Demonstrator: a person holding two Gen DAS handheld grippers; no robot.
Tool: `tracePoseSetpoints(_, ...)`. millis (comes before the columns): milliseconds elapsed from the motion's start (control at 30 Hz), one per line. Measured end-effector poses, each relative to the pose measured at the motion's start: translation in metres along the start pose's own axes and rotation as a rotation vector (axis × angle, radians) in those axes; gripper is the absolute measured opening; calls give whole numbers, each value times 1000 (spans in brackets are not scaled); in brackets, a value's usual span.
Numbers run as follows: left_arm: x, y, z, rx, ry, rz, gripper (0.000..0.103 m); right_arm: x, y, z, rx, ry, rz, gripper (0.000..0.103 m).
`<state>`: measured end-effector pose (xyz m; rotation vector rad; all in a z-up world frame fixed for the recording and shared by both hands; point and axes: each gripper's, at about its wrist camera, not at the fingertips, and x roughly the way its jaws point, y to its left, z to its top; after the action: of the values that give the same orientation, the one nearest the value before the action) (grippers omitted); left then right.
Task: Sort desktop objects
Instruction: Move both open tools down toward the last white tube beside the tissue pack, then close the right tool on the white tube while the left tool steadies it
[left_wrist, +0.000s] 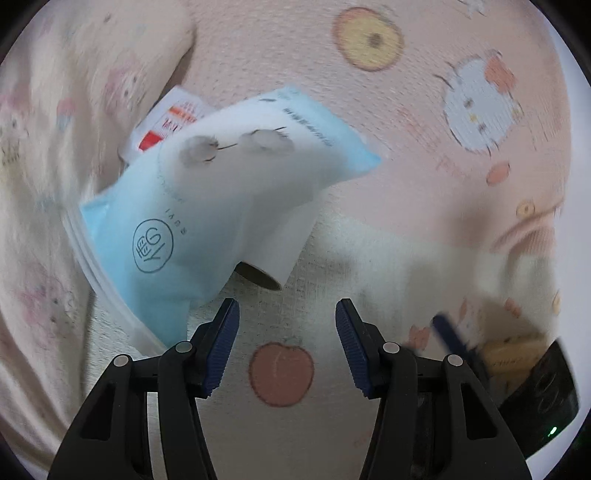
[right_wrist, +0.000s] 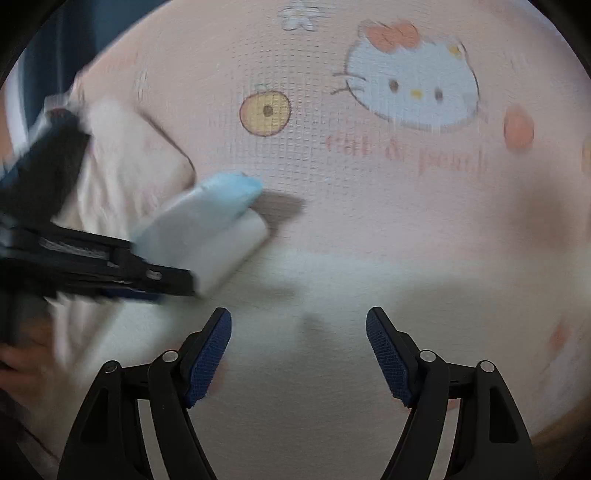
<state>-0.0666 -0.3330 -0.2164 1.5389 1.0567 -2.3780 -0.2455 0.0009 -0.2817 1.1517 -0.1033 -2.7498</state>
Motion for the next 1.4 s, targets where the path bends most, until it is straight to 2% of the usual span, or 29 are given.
tracePoseSetpoints(67, 1, 0, 4, -13, -12, 12, 59, 9, 4, -1, -18, 41, -7, 76)
tracePoseSetpoints(133, 1, -4, 9, 5, -34, 46, 60, 13, 8, -5, -54, 38, -21, 76)
tracePoseSetpoints(267, 0, -24, 11, 126, -43, 168, 61, 22, 4, -12, -15, 81, -6, 76)
tracePoseSetpoints(333, 5, -30, 7, 178, -31, 189, 61, 24, 0, -16, 11, 92, 1, 76)
tracePoseSetpoints(400, 15, -32, 8, 186, -15, 208, 61, 23, -2, -18, 17, 90, 7, 76)
tracePoseSetpoints(533, 28, -23, 12, 81, 10, 146, 61, 20, -2, -18, 16, 83, 17, 76)
tracePoseSetpoints(633, 33, -10, 14, -59, 19, 41, 59, 22, 0, -17, 22, 89, 29, 76)
tracePoseSetpoints(700, 36, -7, 13, -103, 34, 7, 58, 20, 1, -18, 18, 91, 28, 76)
tracePoseSetpoints(833, 38, -14, 1, -69, 56, -48, 53, 21, -2, -20, 46, 100, 35, 76)
tracePoseSetpoints(967, 43, -27, -22, -17, 96, -92, 52, 21, -7, -23, 78, 108, 52, 76)
tracePoseSetpoints(1233, 51, -27, -52, -74, 171, -219, 52, 19, -14, -27, 162, 108, 131, 76)
tracePoseSetpoints(1400, 49, -23, -67, -66, 148, -242, 52, 18, -16, -32, 169, 123, 197, 70)
